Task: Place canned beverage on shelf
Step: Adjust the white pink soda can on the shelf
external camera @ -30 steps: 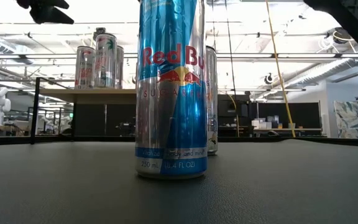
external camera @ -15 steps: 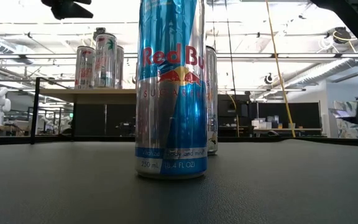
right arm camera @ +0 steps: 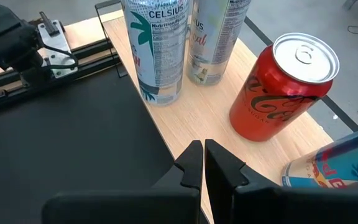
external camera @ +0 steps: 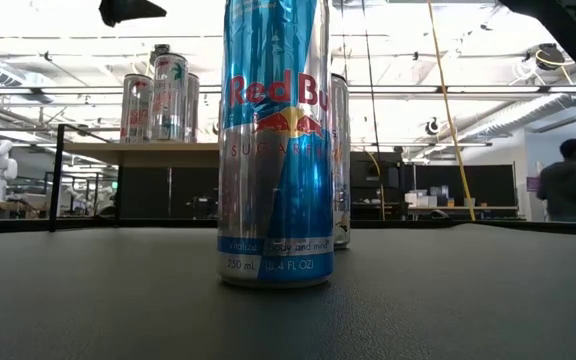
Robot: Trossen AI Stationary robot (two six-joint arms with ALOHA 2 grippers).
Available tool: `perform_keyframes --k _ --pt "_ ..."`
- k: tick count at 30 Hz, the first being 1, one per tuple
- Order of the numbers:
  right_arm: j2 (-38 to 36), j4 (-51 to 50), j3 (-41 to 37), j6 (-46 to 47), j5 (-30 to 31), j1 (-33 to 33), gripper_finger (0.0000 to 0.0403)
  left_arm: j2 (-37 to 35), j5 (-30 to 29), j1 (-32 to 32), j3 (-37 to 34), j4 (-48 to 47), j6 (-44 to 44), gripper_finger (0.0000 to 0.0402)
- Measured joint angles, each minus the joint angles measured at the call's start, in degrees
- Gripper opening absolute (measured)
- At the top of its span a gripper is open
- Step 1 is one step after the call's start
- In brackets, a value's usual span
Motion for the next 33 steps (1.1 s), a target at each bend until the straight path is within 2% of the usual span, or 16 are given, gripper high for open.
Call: perform_keyframes --k 7,10,15,21,33 --pt "-1.9 -0.1 0.0 -0.2 0.0 0.0 0.0000 2.1 1.6 0.0 0.6 1.4 -0.1 0.0322" --pt "-2.7 -0.1 0.0 -0.2 0.0 0.0 0.0000 4.2 -2.4 0.0 0.6 3.7 -2.0 0.0299" --pt "-4.5 -0.1 0.0 0.0 0.0 0.0 0.0000 8.2 -13.3 -0.3 0.6 5.2 -2.4 0.0261" --pt "-6.2 -0.1 0.0 0.0 0.0 0.0 0.0000 12.8 -14.8 -4.8 0.6 8.0 -1.3 0.0212" --pt "-8.1 -3.0 0.0 -0.1 0.0 0.0 0.0000 17.4 -30.7 -13.1 0.6 11.8 -2.2 0.0077"
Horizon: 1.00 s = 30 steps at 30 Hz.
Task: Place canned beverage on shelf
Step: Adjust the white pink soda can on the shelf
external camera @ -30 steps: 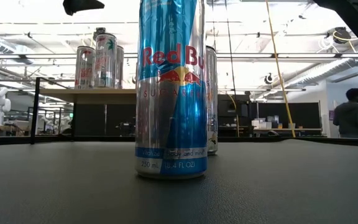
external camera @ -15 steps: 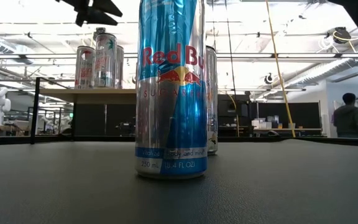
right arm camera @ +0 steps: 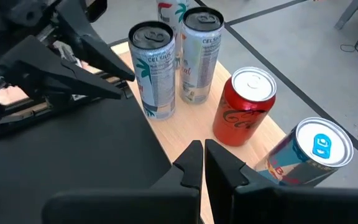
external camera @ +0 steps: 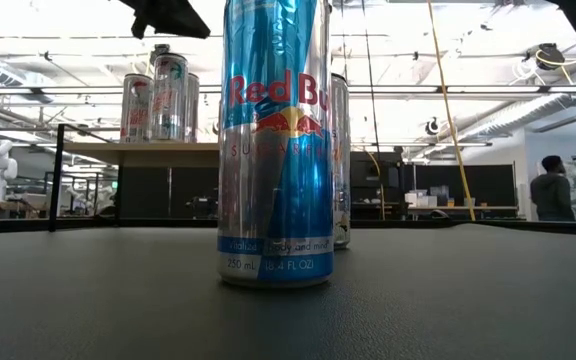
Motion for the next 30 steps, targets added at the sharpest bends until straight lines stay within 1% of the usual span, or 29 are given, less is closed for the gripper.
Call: perform_keyframes --k 5,7,10,13,17,21,25,30 --pt "0.0 -1.2 0.0 -0.3 0.0 0.0 0.0000 3.3 -3.1 -0.8 0.0 3.1 1.0 0.0016" --pt "0.0 -2.0 0.0 -0.6 0.0 0.0 0.0000 4.6 -4.6 -0.8 0.0 4.2 1.1 0.0005" --pt "0.0 -2.6 0.0 -1.6 0.0 0.0 0.0000 5.9 -4.8 -0.7 0.0 7.5 1.2 0.0007" --pt "0.0 -2.7 0.0 -2.3 0.0 0.0 0.0000 6.9 -4.9 -0.6 0.0 8.3 2.7 0.0004" --pt "0.0 -2.7 0.0 -3.3 0.0 0.0 0.0000 7.5 -5.2 0.3 0.0 6.9 2.3 0.0001" --pt "0.0 -2.7 0.0 -3.8 0.0 0.0 0.0000 7.6 -7.4 1.2 0.0 6.7 2.2 0.0001" --pt "0.0 -2.7 0.0 -4.5 0.0 0.0 0.0000 7.6 -7.5 2.2 0.0 5.4 1.9 0.0000" --pt "0.1 -2.6 0.0 -4.5 0.0 0.0 0.0000 7.6 -7.6 3.6 0.0 2.4 -0.8 0.0000"
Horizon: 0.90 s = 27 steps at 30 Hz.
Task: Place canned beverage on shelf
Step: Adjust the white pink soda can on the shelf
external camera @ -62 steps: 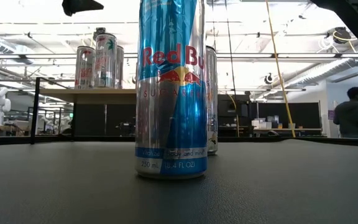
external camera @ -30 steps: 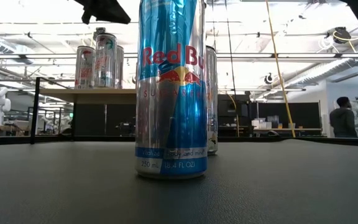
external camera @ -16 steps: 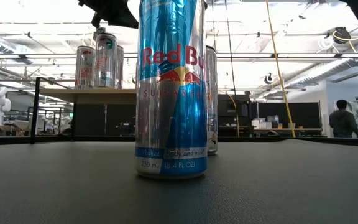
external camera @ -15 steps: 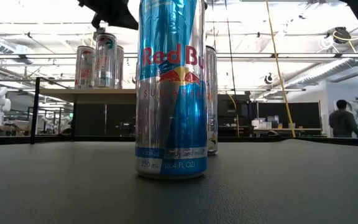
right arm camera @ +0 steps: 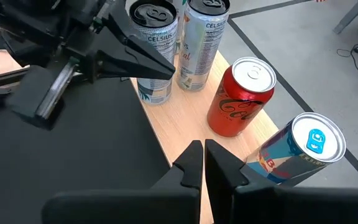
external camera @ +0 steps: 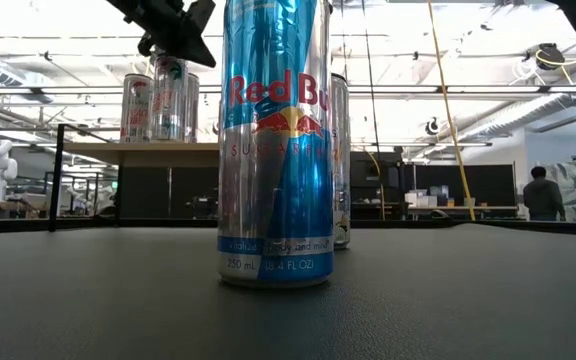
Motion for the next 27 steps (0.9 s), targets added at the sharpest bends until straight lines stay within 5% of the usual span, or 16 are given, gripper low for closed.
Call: perform_keyframes --k 27 --pt "0.0 -1.2 0.0 1.7 0.0 0.0 0.0000 0.0 -8.6 0.7 0.0 -8.1 -3.2 0.0000"
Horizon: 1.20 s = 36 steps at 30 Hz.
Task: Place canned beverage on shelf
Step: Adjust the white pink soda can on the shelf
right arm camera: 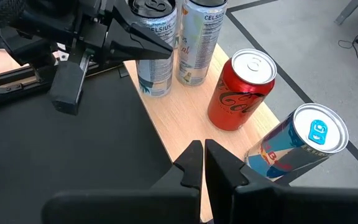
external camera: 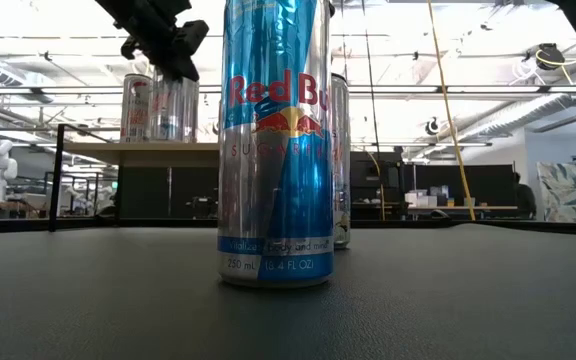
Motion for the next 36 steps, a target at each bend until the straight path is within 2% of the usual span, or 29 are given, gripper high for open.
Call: perform_keyframes --k 14,20,28,36 --pt "0.0 -0.4 0.0 0.0 0.0 0.0 0.0000 -0.3 -4.7 -0.1 0.0 -5.9 -6.0 0.0000" --pt "0.0 -0.5 0.0 0.0 0.0 0.0 0.0000 -2.1 -6.4 -2.3 0.0 -7.4 -7.4 0.0000" --pt "0.5 1.3 0.0 0.0 -0.3 0.0 0.0000 -8.2 -8.7 -7.6 0.0 -8.2 -5.3 0.0000" --pt "3.5 8.2 0.0 -2.3 -4.5 0.0 0.0000 -17.0 -11.6 -9.0 0.0 -14.9 -3.9 0.0000"
